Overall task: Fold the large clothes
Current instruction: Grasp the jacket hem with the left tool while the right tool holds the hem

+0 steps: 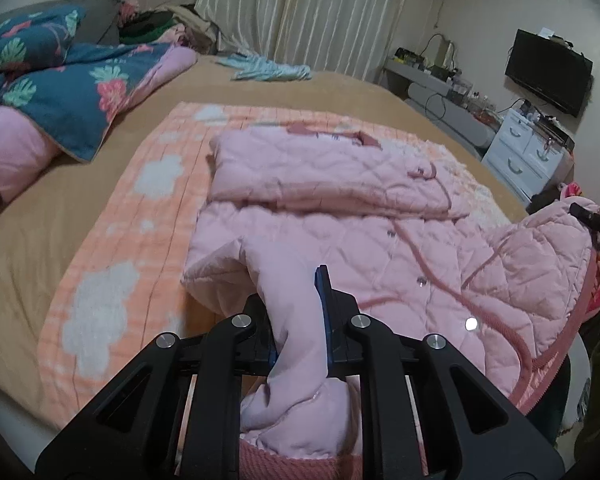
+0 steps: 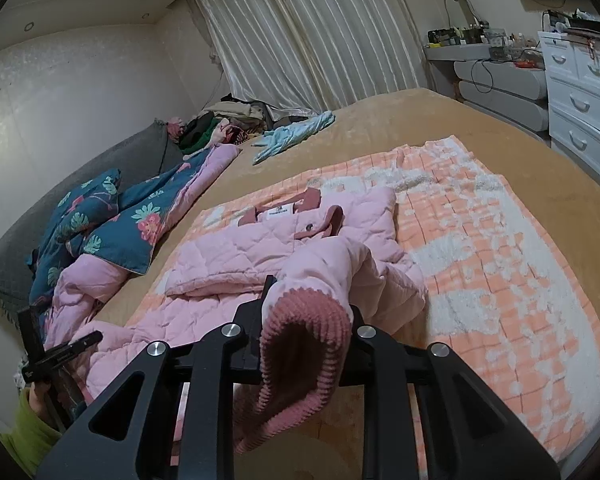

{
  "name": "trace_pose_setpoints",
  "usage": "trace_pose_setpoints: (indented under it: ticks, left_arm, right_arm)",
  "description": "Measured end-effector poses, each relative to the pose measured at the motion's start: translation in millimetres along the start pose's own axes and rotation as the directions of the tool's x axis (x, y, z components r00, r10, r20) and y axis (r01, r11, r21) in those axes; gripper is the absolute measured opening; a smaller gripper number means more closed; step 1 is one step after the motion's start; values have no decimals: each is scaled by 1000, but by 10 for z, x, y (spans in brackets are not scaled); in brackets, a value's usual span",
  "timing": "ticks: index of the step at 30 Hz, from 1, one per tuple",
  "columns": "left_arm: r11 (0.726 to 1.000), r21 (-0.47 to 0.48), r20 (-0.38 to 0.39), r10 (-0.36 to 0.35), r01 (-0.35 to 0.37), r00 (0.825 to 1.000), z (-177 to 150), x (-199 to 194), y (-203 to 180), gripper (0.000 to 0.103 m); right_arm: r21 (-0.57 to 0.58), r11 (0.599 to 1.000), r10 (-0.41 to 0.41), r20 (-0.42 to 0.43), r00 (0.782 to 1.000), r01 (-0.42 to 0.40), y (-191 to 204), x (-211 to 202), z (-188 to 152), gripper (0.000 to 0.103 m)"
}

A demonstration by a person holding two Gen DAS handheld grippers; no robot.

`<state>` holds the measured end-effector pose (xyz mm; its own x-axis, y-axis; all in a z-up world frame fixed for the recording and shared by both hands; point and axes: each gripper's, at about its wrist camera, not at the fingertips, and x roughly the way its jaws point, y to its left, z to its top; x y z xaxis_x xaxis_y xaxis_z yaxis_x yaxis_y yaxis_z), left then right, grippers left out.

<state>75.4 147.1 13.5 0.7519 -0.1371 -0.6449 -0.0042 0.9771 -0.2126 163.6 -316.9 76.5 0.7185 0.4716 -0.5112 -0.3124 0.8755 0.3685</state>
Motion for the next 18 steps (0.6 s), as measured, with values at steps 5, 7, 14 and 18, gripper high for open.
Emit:
trace_pose_setpoints:
  ticks: [5,7,14,18]
  left_arm:
    - [1000,1,26,-15,15,1000,213,40,-28,8]
    - [1000,0,35,-19,19,999,277,48,-37,8]
    - [999,7,60,-32,31,998,522,85,-67,8]
    - [999,9,78,-32,32,996,645,89,-85,8]
  right_arm:
    - [13,1000,-7,-6,1000,7,-8,70,129,20]
    - [17,1000,-19,-6,1000,19,-13,94,184,20]
    - [21,999,-49,-6,999,49,-8,189,363,19]
    - [13,998,-68,-4,998,68,4,231,468,19]
